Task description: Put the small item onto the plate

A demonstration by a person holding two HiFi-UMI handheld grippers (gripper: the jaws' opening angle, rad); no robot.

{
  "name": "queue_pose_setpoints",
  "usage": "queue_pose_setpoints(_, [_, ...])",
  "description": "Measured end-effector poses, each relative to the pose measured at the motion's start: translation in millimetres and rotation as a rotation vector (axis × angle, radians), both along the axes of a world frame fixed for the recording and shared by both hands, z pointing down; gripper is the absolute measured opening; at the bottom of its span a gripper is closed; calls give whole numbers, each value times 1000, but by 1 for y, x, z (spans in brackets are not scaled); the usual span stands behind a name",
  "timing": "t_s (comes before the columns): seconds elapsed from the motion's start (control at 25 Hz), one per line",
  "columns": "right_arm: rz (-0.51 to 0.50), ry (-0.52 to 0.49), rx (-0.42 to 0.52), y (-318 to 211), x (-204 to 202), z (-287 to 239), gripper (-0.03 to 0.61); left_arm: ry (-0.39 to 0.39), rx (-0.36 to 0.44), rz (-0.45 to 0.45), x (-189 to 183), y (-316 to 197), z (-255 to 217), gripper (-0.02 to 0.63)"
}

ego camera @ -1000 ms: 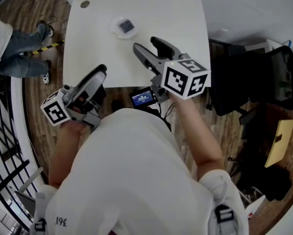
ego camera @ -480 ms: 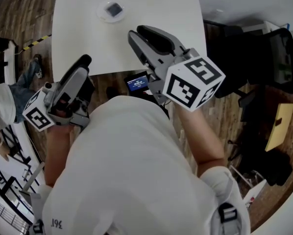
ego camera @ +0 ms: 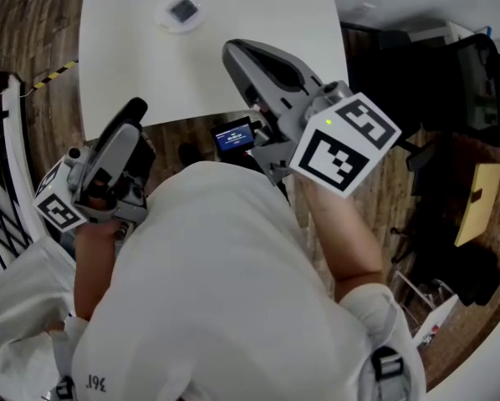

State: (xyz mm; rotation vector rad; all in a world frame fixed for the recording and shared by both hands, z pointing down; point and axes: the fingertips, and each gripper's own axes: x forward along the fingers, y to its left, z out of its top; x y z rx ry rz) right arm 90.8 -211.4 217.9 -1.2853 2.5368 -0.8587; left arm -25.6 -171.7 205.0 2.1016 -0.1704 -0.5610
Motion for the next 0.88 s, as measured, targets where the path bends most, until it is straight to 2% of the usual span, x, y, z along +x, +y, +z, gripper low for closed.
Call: queue_pose_setpoints(0.88, [66, 37, -5, -5, 4, 5, 0, 1, -34, 69, 3, -1, 9, 199])
